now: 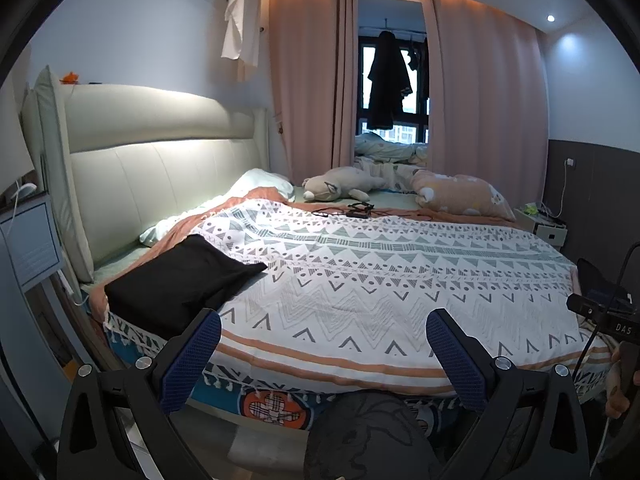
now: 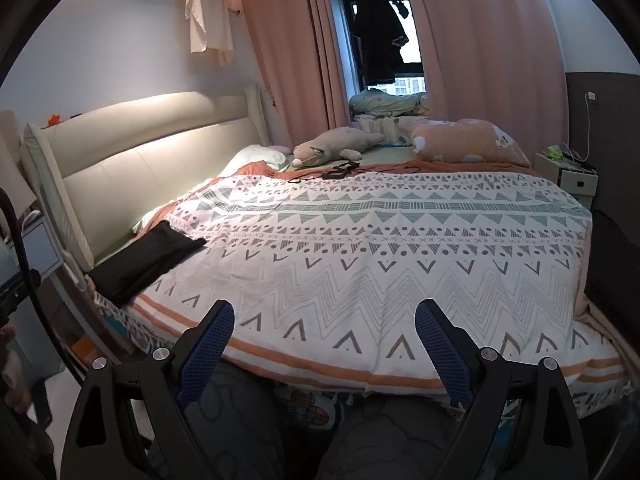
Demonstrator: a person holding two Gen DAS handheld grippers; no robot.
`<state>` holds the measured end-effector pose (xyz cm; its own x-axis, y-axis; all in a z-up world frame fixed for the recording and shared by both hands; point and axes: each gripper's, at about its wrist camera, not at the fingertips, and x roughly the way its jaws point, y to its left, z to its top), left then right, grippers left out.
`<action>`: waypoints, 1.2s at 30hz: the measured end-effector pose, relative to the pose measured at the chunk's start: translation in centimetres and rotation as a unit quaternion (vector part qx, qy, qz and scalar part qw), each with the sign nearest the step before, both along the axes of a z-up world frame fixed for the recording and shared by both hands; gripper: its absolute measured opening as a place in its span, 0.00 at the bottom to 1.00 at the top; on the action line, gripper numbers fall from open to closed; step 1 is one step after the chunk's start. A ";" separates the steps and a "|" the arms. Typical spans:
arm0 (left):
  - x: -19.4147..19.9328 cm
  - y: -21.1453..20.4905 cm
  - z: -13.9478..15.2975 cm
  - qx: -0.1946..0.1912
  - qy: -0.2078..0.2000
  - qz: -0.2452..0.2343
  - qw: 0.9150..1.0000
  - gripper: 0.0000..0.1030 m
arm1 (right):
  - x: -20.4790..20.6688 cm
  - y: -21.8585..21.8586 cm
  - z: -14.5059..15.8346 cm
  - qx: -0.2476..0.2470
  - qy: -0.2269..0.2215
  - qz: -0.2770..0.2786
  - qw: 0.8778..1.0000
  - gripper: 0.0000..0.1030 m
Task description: Fold large clothes
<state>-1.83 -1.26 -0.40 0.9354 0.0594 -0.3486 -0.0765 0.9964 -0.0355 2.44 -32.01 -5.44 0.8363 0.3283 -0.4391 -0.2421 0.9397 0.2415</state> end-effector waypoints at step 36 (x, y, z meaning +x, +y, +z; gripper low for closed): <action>0.0 -0.3 0.0 -0.008 -0.003 0.002 1.000 0.99 | 0.9 -0.3 -1.1 -0.001 0.012 -0.007 1.000 0.89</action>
